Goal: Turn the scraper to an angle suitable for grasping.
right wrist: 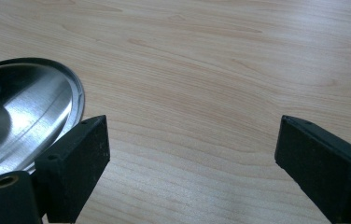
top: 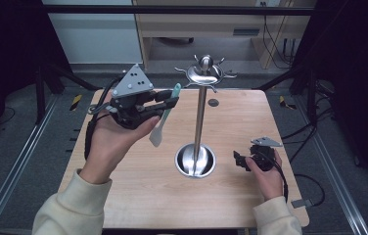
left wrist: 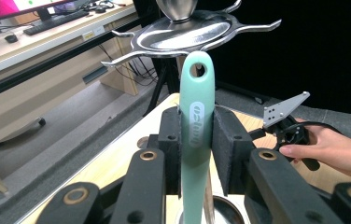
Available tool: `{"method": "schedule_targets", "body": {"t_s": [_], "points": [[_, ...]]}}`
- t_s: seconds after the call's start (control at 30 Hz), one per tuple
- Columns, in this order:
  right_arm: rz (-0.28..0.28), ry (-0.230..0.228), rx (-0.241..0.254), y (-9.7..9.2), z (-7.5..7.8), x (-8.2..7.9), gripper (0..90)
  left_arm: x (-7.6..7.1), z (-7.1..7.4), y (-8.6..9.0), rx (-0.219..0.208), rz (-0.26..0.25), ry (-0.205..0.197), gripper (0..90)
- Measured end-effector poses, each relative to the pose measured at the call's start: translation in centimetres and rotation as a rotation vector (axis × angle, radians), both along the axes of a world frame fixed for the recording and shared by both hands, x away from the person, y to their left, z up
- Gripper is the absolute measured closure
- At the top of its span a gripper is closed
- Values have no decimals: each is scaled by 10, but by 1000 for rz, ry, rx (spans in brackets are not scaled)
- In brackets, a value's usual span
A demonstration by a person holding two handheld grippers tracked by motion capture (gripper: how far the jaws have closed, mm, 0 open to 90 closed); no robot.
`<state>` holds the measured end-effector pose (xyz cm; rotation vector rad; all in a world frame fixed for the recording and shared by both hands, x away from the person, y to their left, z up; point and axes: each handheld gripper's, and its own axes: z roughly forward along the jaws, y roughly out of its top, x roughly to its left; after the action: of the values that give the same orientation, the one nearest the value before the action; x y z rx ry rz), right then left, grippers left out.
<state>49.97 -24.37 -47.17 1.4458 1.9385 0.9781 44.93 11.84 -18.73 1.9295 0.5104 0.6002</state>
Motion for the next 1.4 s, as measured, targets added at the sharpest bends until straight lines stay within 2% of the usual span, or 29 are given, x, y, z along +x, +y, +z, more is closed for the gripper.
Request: {"method": "schedule_targets", "body": {"t_s": [0.1, 0.57, 0.67, 0.87, 1.23, 1.4], "points": [[-2, -1, 1, 0, 0, 0, 105, 0, 1, -3, 16, -2, 0, 741], [-4, -2, 5, -1, 1, 0, 105, 3, 1, -11, 40, 0, 16, 741], [-4, -1, 6, -1, 1, 0, 105, 5, 1, -12, 26, 3, 21, 741], [-4, -2, 5, -1, 1, 0, 105, 9, 0, -15, 39, -4, 27, 740], [0, -1, 5, -1, 1, 0, 105, 15, -2, -19, 17, -21, 31, 740], [0, -1, 5, -1, 1, 0, 104, 15, -4, -19, 26, -22, 19, 739]]}}
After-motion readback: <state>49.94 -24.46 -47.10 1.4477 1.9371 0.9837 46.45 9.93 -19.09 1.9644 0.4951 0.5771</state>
